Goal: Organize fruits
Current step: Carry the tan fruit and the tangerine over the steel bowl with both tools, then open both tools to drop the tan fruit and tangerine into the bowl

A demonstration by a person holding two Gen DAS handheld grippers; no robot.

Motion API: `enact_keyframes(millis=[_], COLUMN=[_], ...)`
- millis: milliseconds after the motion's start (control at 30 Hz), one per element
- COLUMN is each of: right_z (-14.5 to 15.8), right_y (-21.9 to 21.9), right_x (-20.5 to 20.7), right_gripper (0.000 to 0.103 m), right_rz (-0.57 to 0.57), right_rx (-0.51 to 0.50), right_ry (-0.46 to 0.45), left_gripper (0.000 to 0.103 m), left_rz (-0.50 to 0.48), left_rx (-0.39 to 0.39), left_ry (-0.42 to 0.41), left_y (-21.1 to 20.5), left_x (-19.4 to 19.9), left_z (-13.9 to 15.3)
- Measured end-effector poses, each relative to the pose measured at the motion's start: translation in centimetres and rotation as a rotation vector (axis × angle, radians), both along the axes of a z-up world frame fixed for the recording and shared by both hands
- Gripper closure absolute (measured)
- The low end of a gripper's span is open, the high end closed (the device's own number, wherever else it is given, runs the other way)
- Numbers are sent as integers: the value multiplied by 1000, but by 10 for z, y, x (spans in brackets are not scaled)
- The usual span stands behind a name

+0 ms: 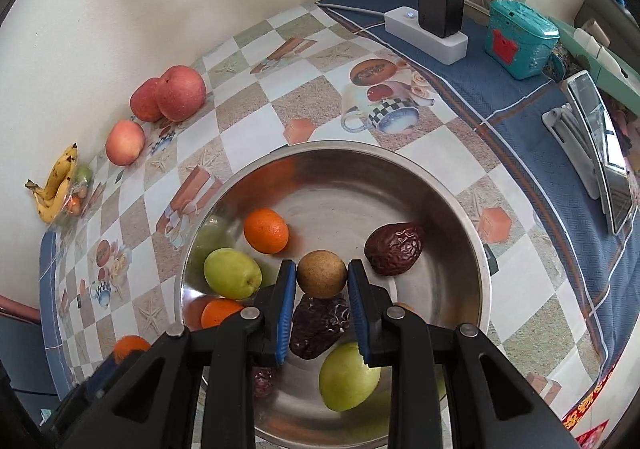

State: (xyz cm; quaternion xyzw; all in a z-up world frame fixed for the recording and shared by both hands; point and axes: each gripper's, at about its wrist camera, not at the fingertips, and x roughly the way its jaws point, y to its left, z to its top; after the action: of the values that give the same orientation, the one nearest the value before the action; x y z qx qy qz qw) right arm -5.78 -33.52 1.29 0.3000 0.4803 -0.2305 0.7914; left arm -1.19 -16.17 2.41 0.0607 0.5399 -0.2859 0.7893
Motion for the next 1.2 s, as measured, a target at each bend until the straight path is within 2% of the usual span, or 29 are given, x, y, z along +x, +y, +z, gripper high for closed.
enact_keyframes(millis=[167,367,967,1200], right_z=[5,8,8,6], right_y=[7,15,22,23], right_x=[4,8,12,13], right_gripper=[75,75,73,71], right_rz=[34,70,106,114], right_rx=[-17,-30,-26,-23], right_ry=[-4,-1,9,15], left_gripper=[64,64,63,58], left_rz=[-61,-100,-91,-58], left_rx=[1,20,12,2], left_ry=[16,-26,-19,-9], left_y=[-15,-20,-19,-13], left_x=[-11,-16,-13,-8], left_z=[-7,-6,-11,-11])
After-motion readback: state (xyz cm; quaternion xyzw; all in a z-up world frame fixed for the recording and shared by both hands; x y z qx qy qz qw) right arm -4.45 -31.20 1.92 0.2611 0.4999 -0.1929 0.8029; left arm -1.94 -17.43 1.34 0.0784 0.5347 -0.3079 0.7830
